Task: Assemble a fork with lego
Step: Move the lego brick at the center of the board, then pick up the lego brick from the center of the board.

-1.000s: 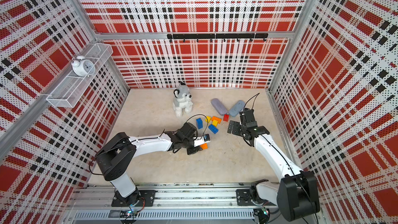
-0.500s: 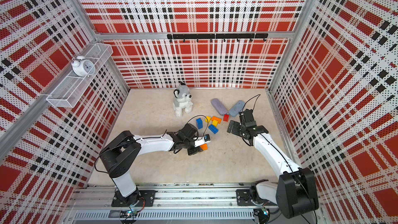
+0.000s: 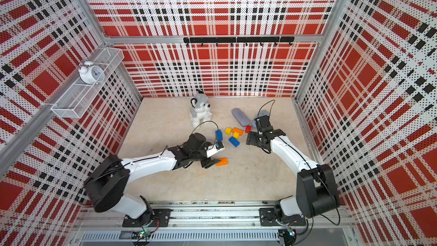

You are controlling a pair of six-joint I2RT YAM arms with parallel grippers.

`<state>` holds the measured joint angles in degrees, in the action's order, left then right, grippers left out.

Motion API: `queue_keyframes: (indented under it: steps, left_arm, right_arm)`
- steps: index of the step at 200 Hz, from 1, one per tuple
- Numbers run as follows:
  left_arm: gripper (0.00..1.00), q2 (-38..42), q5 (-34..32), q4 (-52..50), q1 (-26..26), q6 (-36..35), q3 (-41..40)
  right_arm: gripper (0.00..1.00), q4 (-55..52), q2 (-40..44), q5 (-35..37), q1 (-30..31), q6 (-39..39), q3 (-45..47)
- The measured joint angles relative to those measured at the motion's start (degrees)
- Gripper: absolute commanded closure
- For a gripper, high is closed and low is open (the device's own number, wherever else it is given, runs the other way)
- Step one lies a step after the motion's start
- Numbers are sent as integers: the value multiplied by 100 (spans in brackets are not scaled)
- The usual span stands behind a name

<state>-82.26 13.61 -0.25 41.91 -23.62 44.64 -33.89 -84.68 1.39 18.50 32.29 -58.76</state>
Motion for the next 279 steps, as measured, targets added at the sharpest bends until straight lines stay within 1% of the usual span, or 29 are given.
queue_keyframes:
  steps: [23, 39, 58, 105, 139, 174, 209, 253, 265, 273, 279]
  left_arm:
    - [0, 1099, 33, 605, -422, 295, -527]
    - [2, 1731, 107, 957, -723, 487, -929]
    - [2, 2304, 168, 1095, -1032, 662, -1303]
    - [2, 3032, 315, 833, -1532, 734, -1458]
    - [2, 3182, 396, 844, -1722, 754, -1707]
    - [2, 3069, 494, 839, -1801, 782, -1740]
    - [2, 2938, 597, 841, -1862, 822, -1740]
    - [2, 2859, 678, 885, -1875, 848, -1738]
    - [2, 2830, 697, 885, -1875, 861, -1738]
    - [2, 2815, 702, 883, -1875, 863, -1738]
    - [2, 2806, 702, 883, -1875, 866, -1738]
  right_arm:
    - [25, 122, -669, 72, 337, 205, -463]
    - [27, 168, -1121, 188, 507, 376, -787]
    - [32, 299, -1572, 273, 619, 588, -1064]
    - [38, 435, -2444, 396, 723, 990, -1709]
    - [43, 470, -2771, 498, 730, 1156, -1961]
    - [47, 463, -2981, 566, 756, 1263, -2111]
    - [55, 426, -3139, 577, 776, 1252, -2273]
    - [57, 348, -3268, 575, 791, 1189, -2337]
    - [62, 328, -3303, 575, 793, 1147, -2352]
    - [67, 308, -3309, 579, 796, 1123, -2369]
    - [69, 295, -3309, 579, 796, 1108, -2391]
